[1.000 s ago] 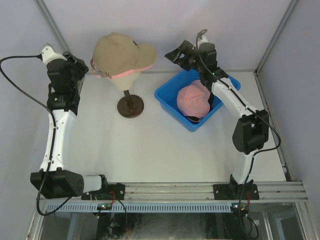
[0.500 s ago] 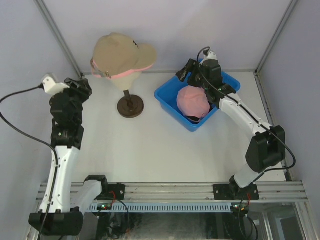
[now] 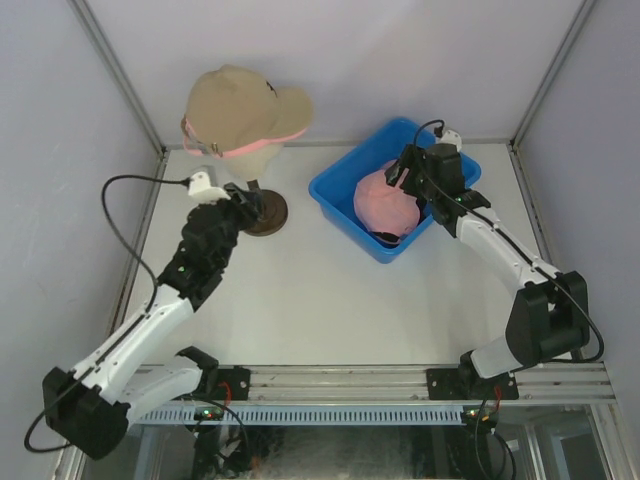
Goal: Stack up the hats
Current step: Adjust the hat stand at the center of the board.
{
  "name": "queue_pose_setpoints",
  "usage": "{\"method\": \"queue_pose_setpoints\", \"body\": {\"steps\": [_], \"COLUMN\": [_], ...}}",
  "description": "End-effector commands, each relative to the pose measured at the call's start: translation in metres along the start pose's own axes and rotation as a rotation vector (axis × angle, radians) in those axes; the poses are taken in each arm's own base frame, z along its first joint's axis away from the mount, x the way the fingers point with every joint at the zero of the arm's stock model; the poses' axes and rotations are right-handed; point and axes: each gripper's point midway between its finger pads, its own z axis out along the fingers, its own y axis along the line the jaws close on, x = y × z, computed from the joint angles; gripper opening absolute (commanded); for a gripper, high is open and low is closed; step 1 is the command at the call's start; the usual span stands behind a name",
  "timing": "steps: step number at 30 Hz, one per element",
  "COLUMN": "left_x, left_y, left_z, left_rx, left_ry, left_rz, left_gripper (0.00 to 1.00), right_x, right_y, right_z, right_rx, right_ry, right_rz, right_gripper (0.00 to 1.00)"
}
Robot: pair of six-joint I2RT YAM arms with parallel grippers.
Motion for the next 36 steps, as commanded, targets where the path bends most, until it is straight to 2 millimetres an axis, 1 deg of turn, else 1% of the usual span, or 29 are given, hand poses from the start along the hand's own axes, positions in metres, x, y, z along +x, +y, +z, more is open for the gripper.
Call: {"method": "queue_pose_setpoints", "body": {"steps": [1, 3, 5, 7, 9, 11, 13, 17, 19, 23, 28, 30, 31, 33, 36], "left_x": [0.011, 0.022, 0.031, 0.039, 0.045, 0.052, 0.058, 0.066, 0.069, 0.064, 0.053, 0.052, 0.052, 0.05, 0.049], "left_y": [-0.04, -0.053, -0.059, -0.052, -0.037, -0.018, 0.004, 0.04, 0.053, 0.068, 0.087, 0.094, 0.099, 0.105, 0.11], "left_z": [0.008, 0.013, 0.018, 0.021, 0.021, 0.018, 0.013, 0.002, 0.002, -0.004, -0.023, -0.03, -0.033, -0.038, -0.045], "left_rx": [0.078, 0.098, 0.102, 0.072, 0.015, -0.047, -0.111, -0.197, -0.22, -0.231, -0.265, -0.277, -0.286, -0.3, -0.309], "left_ry": [-0.009, 0.024, 0.048, 0.06, 0.048, 0.027, -0.007, -0.082, -0.095, -0.14, -0.209, -0.229, -0.232, -0.242, -0.256], "left_rz": [0.036, 0.048, 0.045, 0.042, 0.033, 0.02, -0.011, -0.053, -0.066, -0.099, -0.118, -0.121, -0.119, -0.119, -0.128], "left_gripper": [0.45, 0.45, 0.45, 0.45, 0.45, 0.45, 0.45, 0.48, 0.49, 0.5, 0.5, 0.5, 0.5, 0.51, 0.51], "right_x": [-0.022, -0.018, -0.017, -0.016, -0.015, -0.01, -0.004, 0.018, 0.031, 0.058, 0.089, 0.098, 0.107, 0.111, 0.121], "right_y": [-0.008, -0.017, -0.02, -0.021, -0.014, 0.005, 0.029, 0.083, 0.106, 0.15, 0.199, 0.214, 0.217, 0.233, 0.251], "right_z": [-0.017, -0.017, -0.015, -0.014, -0.015, -0.018, -0.02, -0.02, -0.017, -0.008, 0.004, 0.01, 0.017, 0.022, 0.034], "right_rx": [0.021, 0.038, 0.039, 0.039, 0.009, -0.045, -0.107, -0.272, -0.343, -0.454, -0.562, -0.6, -0.611, -0.646, -0.682], "right_ry": [-0.088, -0.086, -0.081, -0.078, -0.083, -0.086, -0.093, -0.08, -0.075, -0.074, -0.12, -0.136, -0.131, -0.151, -0.166], "right_rz": [0.009, 0.024, 0.031, 0.034, 0.022, -0.01, -0.054, -0.133, -0.165, -0.252, -0.364, -0.381, -0.387, -0.395, -0.413], "right_gripper": [0.69, 0.69, 0.69, 0.68, 0.68, 0.66, 0.66, 0.65, 0.65, 0.65, 0.64, 0.65, 0.65, 0.65, 0.68]}}
